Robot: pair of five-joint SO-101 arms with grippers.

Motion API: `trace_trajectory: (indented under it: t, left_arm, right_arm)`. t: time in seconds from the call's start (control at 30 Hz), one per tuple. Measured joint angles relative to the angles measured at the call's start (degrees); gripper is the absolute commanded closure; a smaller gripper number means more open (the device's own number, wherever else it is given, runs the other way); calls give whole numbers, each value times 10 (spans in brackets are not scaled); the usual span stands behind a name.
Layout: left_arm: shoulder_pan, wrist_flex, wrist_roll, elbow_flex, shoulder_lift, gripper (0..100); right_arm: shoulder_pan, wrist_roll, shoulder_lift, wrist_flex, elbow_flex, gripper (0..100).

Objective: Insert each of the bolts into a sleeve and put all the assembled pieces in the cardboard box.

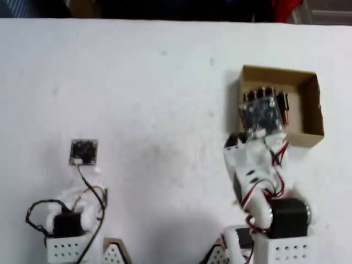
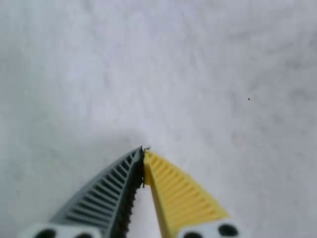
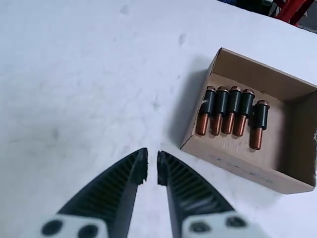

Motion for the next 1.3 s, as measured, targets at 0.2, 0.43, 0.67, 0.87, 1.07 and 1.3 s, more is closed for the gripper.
trace_trajectory:
  t: [0.2, 0.43, 0.67, 0.87, 1.07, 1.3]
  left_arm:
    - [0, 0, 1, 0, 0, 976]
    - [0, 0, 1, 0, 0, 976]
    - [0, 0, 1, 0, 0, 976]
    - [0, 0, 1, 0, 0, 976]
    - [0, 0, 1, 0, 0, 976]
    - [0, 0, 1, 0, 0, 976]
  right_arm:
    - [0, 0, -117, -59, 136, 981]
    - [0, 0, -236, -84, 229, 981]
    - [-1, 0, -321, -84, 287, 981]
    - [-1, 0, -322, -84, 295, 981]
    - [-1, 0, -322, -85, 358, 981]
    - [-1, 0, -320, -85, 440, 981]
